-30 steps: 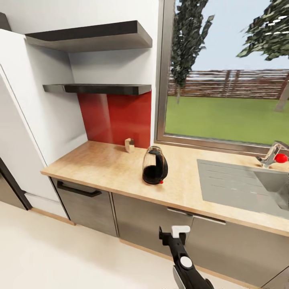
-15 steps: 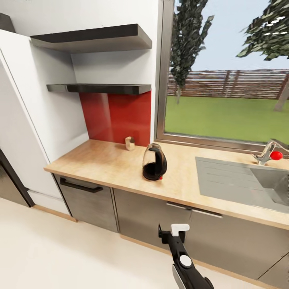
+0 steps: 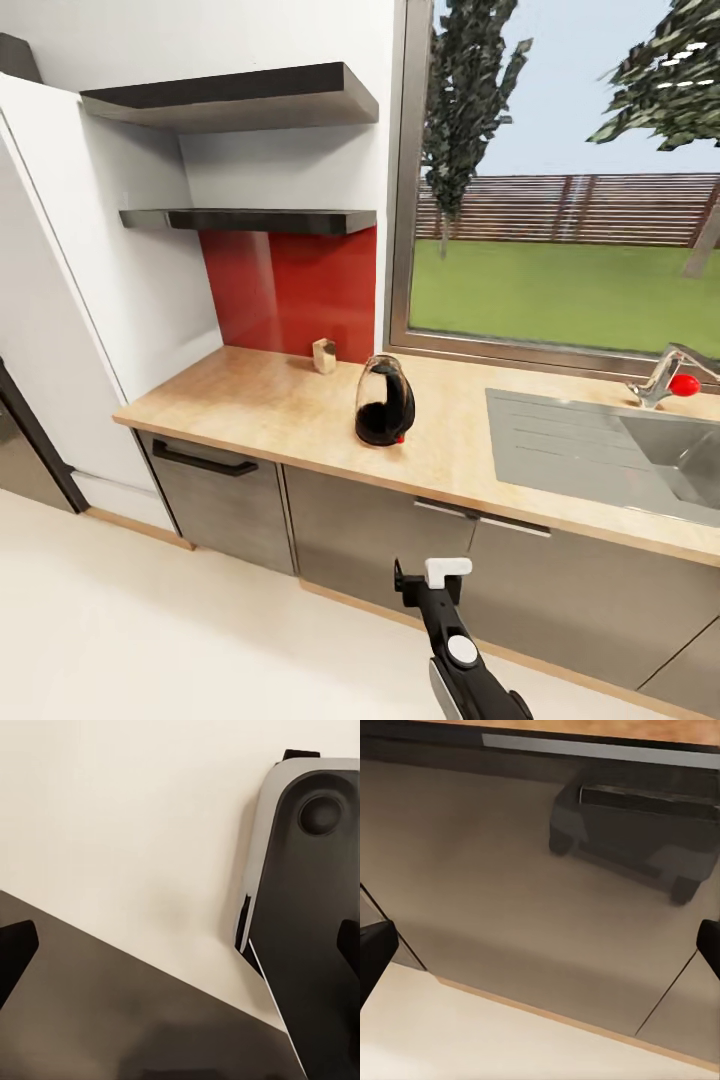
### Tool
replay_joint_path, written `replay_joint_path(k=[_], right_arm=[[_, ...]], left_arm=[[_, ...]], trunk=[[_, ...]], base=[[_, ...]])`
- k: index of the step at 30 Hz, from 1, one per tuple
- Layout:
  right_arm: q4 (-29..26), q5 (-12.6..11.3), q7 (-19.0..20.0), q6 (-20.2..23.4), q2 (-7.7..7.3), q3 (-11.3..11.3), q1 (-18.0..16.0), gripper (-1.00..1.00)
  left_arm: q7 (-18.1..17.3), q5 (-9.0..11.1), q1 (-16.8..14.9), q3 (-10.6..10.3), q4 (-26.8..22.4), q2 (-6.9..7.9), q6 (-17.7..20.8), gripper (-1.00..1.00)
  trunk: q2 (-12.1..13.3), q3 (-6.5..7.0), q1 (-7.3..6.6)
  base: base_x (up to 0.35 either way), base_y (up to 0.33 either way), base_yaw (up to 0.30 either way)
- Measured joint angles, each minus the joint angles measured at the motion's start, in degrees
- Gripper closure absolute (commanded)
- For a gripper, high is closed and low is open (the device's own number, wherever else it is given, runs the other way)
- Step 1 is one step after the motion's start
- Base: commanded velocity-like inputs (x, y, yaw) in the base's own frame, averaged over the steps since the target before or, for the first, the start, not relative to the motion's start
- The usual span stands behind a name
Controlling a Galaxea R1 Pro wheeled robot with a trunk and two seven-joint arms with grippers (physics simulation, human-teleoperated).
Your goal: Set up a coffee station on the kitchen countertop: keep the coffee maker on the countertop, move the bottle of coffee from the kitchen shelf to the counter next to the coffee maker, place a paper coffee filter on top of the coffee maker, put the saucer next to the coffee maker with the coffee cup on the saucer, and place the electric kettle next to the coffee maker.
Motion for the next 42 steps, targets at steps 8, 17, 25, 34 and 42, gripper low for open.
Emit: replay_joint_path(k=[8,17,25,34,42], right_arm=[[-3.04,-0.02,-0.01,0.06,0.0,1.44,0.0,-1.0],[-15.32,-0.22,-0.1,0.11,0.0,16.33,0.0,-1.0],[-28.67,-7.32,-0.42,0.89,0.0,21.74,0.01,-1.0],[-33.3,-8.65,-0.58,4.05,0.0,19.6,-0.03,-1.0],[-34.02,-6.8,-0.06,8.14,-0.26,9.67,-0.62,-1.0]], left_arm=[[0.03,0.0,-0.01,-0.05,0.01,0.0,0.02,-1.0],[-0.01,-0.08,0.0,-0.33,0.06,0.35,0.01,-1.0],[-0.06,-0.08,0.01,-0.33,0.02,0.4,0.0,-1.0],[-0.04,-0.08,0.01,-0.33,0.04,0.35,0.03,-1.0],[-0.06,-0.08,0.01,-0.33,0.09,0.44,0.08,-1.0]], trunk=[[-0.01,0.0,0.01],[-0.01,0.0,0.0],[0.0,0.0,0.0],[0.0,0.0,0.0],[0.0,0.0,0.0]], base=[[-0.058,0.0,0.0],[-0.004,0.0,0.0],[0.0,0.0,0.0],[0.0,0.0,0.0],[0.0,0.0,0.0]])
